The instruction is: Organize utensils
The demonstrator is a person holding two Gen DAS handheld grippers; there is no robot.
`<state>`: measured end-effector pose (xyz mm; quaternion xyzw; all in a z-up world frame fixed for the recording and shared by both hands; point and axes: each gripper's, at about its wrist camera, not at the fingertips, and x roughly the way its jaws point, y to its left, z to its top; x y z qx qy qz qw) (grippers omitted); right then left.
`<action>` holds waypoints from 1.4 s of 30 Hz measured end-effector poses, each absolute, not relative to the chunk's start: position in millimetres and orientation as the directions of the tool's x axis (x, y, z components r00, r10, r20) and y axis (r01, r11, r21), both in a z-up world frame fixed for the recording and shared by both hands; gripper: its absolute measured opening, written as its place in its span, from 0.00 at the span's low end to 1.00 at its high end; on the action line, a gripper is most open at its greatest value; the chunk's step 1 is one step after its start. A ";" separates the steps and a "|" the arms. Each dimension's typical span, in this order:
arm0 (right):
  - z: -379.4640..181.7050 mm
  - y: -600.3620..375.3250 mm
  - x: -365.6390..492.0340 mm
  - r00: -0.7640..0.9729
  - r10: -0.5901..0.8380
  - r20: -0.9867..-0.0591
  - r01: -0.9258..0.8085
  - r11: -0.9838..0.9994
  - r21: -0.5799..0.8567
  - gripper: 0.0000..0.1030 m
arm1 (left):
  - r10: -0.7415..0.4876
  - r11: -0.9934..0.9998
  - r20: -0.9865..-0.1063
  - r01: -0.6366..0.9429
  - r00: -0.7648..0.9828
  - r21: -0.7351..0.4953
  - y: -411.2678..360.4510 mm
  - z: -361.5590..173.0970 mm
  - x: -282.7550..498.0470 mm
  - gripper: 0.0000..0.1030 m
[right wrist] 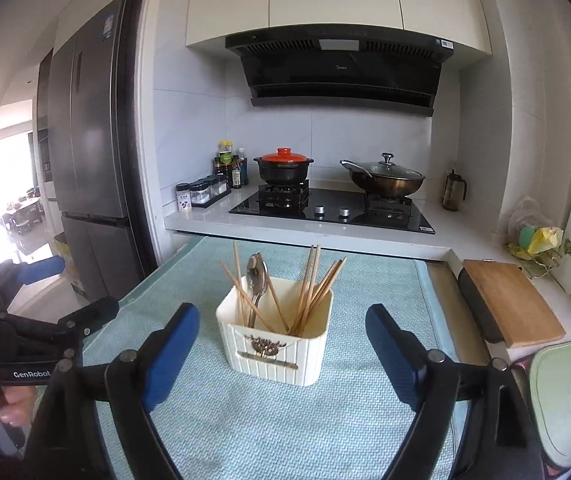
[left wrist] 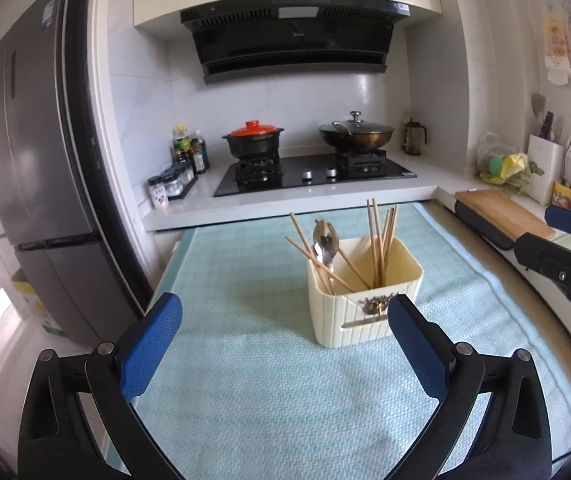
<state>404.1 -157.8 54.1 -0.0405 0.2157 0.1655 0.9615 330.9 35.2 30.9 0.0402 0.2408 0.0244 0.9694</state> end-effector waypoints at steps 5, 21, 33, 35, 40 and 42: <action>57.9 -152.0 356.2 0.853 0.314 -0.416 -0.339 0.941 0.016 0.85 | 0.074 0.996 -0.459 -0.041 0.886 0.081 33.0 36.0 286.5 1.00; 50.0 -139.8 262.9 0.855 0.219 -0.469 -0.275 0.960 -0.054 0.85 | 0.050 0.997 -0.543 -0.070 0.838 -0.017 33.5 27.2 205.2 1.00; 62.9 -139.4 249.7 0.855 0.245 -0.457 -0.290 0.956 -0.030 0.85 | 0.088 0.995 -0.503 -0.103 0.860 -0.002 34.0 42.3 192.3 1.00; 61.8 -139.6 248.9 0.853 0.244 -0.461 -0.290 0.957 -0.030 0.85 | 0.090 0.995 -0.505 -0.102 0.858 0.002 32.3 41.8 192.6 1.00; 62.0 -140.5 248.1 0.854 0.242 -0.461 -0.287 0.958 -0.030 0.85 | 0.089 0.995 -0.506 -0.100 0.858 0.007 30.7 41.3 192.2 1.00; 62.2 -141.4 249.1 0.854 0.242 -0.461 -0.286 0.958 -0.028 0.85 | 0.088 0.995 -0.508 -0.098 0.857 0.006 30.4 41.2 192.2 1.00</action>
